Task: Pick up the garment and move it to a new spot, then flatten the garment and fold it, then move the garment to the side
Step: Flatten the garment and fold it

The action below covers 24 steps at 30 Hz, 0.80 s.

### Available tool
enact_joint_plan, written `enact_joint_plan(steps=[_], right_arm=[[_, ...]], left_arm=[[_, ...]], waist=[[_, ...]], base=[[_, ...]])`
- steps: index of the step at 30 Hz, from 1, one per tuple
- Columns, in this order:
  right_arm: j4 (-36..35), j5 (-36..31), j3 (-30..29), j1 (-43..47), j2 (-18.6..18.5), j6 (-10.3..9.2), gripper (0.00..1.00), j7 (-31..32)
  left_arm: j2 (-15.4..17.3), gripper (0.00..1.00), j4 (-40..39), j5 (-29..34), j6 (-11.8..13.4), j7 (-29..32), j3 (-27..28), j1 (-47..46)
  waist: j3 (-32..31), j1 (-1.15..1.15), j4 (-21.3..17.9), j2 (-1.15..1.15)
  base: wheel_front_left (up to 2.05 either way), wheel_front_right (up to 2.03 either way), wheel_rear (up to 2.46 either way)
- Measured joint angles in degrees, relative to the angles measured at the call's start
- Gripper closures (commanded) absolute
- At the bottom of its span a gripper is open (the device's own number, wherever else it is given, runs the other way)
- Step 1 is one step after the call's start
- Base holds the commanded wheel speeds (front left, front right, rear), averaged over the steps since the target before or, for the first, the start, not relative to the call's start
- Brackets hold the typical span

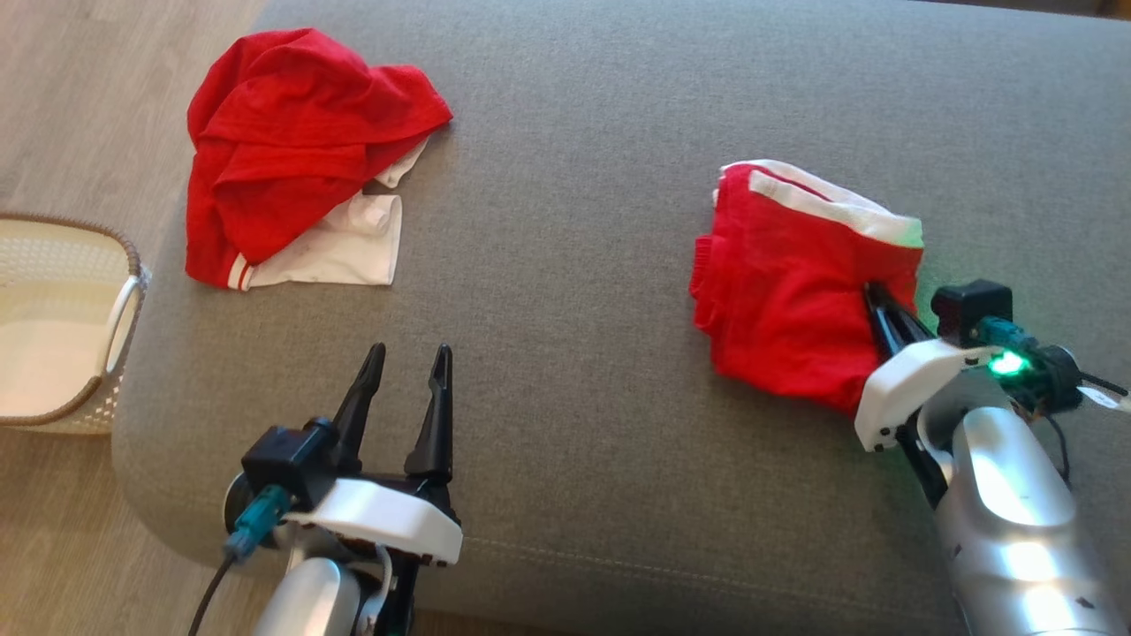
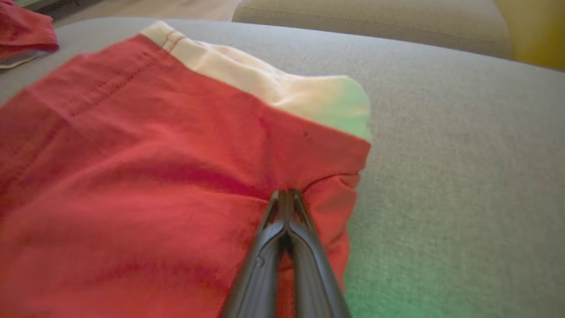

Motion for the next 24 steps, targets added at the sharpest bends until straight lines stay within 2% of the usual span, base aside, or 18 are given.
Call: enact_joint_plan(steps=[6, 16, 24], right_arm=[[1.4, -0.7, -0.6, -3.4, 0.0, 0.00, 1.00, -1.6], [2.0, 1.8, 5.0, -5.8, -0.2, 0.00, 1.00, -2.4], [3.6, -4.0, 3.0, -7.0, -0.4, 0.00, 1.00, -2.4]], left_arm=[[0.0, 0.00, 0.2, -0.4, 0.2, 0.0, -0.2, -0.8], [0.0, 0.00, 0.4, -1.0, 0.2, 0.0, -1.4, -1.2], [0.0, 0.00, 0.4, -1.6, 0.4, 0.0, -2.4, -2.5]], waist=[[0.2, 0.00, 0.4, 0.00], [1.1, 0.00, 2.0, 0.00], [2.7, 0.00, 4.6, 0.00]], base=[[0.00, 0.00, 0.00], [0.00, 0.00, 0.00], [0.00, 0.00, 0.00]])
